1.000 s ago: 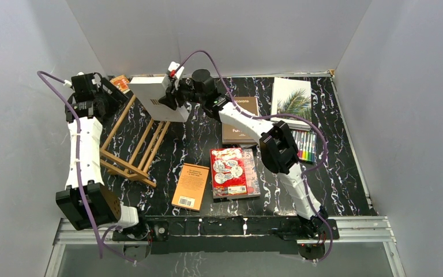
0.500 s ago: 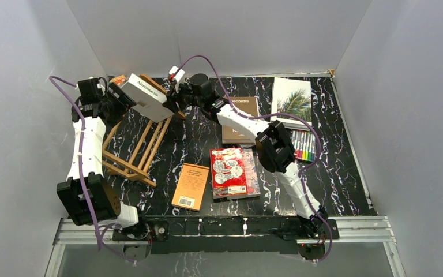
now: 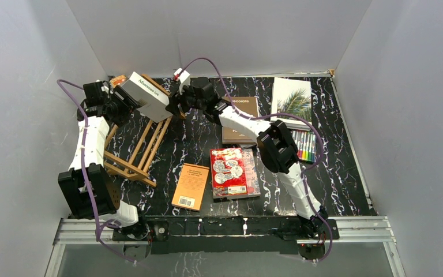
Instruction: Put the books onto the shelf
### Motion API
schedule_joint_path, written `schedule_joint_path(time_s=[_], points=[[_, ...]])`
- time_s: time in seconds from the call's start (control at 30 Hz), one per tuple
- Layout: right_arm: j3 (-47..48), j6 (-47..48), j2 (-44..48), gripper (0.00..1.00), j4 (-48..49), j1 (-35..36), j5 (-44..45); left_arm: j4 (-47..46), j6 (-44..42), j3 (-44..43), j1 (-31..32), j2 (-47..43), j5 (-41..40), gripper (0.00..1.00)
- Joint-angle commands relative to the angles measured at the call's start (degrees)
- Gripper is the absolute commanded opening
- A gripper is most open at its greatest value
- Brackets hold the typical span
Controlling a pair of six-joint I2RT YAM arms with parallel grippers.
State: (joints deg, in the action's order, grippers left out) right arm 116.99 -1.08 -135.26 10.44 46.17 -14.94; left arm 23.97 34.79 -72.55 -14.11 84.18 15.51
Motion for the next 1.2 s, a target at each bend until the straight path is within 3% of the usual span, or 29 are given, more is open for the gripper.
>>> schedule_joint_path(time_s=[0.0, 0.3, 0.47, 0.73, 1.17], points=[[-4.62, -6.31, 10.99, 0.80, 5.43, -1.56, -0.83, -2.17, 0.23, 0.37, -0.31, -0.60, 3.05, 0.66], [-18.46, -16.60, 24.15, 0.81, 1.89, -5.65, -6.01, -3.60, -0.29, 0.59, -0.29, 1.34, 5.63, 0.66], [-26.71, -18.60, 32.88, 0.82, -9.65, -5.89, 0.07, -8.29, 2.37, 2.99, -0.31, 2.31, 6.72, 0.62], [-47.27, -25.43, 49.72, 0.82, -9.77, -5.83, 4.98, -18.22, 8.88, 7.31, 0.16, 4.20, 7.45, 0.53], [-55.19, -28.81, 59.79, 0.81, -20.47, -6.03, 10.93, -26.35, 9.93, 6.14, 1.01, 10.29, 9.01, 0.52]])
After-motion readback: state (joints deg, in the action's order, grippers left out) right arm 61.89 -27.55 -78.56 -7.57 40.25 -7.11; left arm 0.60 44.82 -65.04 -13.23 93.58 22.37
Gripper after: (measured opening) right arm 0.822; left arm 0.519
